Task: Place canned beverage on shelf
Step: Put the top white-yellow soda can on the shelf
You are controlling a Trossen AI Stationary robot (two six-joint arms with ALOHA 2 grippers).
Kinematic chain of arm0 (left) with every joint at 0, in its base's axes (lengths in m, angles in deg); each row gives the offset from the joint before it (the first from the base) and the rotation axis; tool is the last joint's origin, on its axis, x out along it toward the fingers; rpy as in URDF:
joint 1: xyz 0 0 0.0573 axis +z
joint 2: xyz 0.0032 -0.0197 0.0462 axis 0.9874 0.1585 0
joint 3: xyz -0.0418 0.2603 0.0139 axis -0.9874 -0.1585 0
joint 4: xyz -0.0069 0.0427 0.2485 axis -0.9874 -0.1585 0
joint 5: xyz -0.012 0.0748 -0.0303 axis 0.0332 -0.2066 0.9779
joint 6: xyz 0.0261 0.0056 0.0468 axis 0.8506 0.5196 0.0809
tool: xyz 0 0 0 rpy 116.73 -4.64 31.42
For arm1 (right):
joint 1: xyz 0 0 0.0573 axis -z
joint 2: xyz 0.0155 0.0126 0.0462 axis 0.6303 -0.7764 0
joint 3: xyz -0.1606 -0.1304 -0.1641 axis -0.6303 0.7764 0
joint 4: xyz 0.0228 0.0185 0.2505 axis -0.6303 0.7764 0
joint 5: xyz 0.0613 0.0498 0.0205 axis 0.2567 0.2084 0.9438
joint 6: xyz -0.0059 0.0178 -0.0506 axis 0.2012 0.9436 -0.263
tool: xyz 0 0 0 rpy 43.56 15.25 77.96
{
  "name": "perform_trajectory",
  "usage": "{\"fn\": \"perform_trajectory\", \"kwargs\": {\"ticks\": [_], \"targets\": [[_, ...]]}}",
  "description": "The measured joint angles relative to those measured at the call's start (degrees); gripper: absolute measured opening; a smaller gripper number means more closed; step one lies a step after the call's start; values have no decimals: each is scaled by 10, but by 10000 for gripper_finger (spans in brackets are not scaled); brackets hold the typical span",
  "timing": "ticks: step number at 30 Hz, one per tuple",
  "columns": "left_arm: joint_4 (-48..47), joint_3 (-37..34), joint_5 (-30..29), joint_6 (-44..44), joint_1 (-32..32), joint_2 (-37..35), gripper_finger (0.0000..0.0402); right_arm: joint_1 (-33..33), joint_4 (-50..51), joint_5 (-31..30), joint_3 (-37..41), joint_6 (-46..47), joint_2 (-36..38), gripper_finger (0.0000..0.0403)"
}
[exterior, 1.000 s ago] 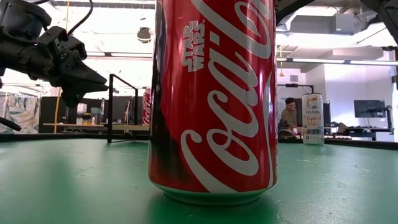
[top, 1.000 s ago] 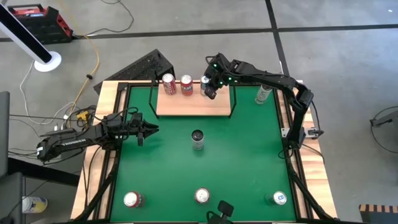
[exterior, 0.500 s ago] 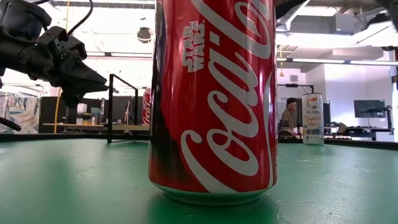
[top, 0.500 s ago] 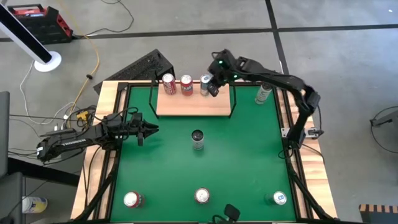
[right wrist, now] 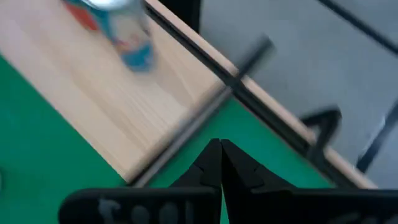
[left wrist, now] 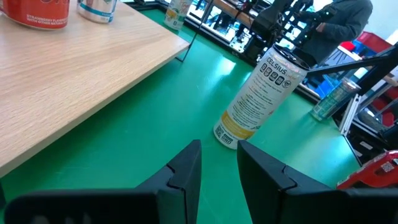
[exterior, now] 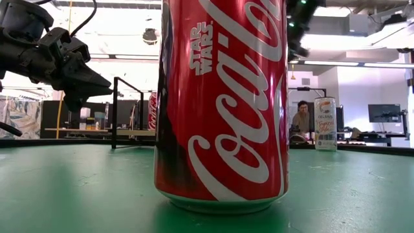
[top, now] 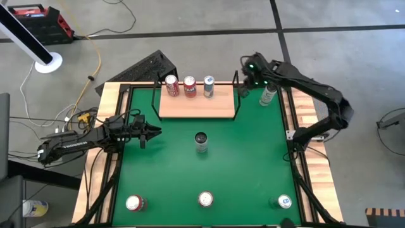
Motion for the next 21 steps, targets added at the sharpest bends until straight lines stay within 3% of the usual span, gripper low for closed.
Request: {"fn": "perform_trajectory", "kwargs": {"ticks": [5,10,13,17,21], "targets": [[0,0,0,0,0,0,88,43,1,-42,73,79,65,42],[0,0,0,0,0,0,88,77,12,-161,97,193,122,61],[0,0,0,0,0,0,88,88,14,-187,116,229,143,79],[0,0,0,0,0,0,88,94,19,-218,147,284,156,127],[0,0,0,0,0,0,88,99,24,-235,180,318,154,202]]}}
